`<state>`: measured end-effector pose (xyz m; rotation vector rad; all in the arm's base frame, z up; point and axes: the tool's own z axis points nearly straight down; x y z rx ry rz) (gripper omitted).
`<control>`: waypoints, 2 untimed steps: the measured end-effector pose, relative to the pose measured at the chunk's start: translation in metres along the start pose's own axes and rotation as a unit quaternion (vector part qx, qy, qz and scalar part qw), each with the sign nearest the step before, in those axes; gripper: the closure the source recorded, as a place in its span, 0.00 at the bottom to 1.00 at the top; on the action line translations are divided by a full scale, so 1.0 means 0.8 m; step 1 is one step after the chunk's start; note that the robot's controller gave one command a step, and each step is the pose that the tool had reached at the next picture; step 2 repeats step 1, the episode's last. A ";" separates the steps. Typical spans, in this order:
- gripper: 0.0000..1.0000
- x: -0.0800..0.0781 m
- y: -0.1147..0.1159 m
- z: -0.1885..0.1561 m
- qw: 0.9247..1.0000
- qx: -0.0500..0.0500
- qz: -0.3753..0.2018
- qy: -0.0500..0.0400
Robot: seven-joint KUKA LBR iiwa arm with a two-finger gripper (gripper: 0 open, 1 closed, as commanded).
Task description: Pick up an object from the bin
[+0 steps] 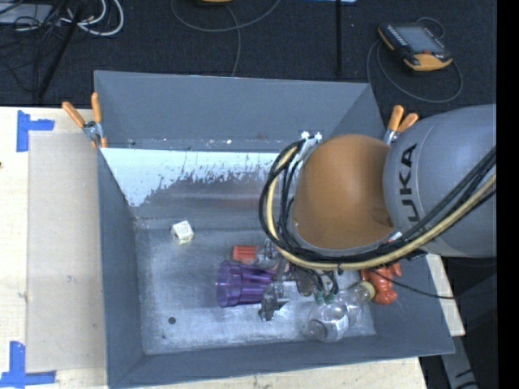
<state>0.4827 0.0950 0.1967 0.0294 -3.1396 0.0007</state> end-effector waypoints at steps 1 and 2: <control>1.00 -0.011 0.019 -0.065 1.000 0.000 -0.003 0.002; 1.00 -0.011 0.019 -0.065 1.000 0.000 -0.003 0.002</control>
Offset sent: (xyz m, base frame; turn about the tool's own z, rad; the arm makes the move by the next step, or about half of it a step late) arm 0.0152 -0.0073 0.1431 -0.2243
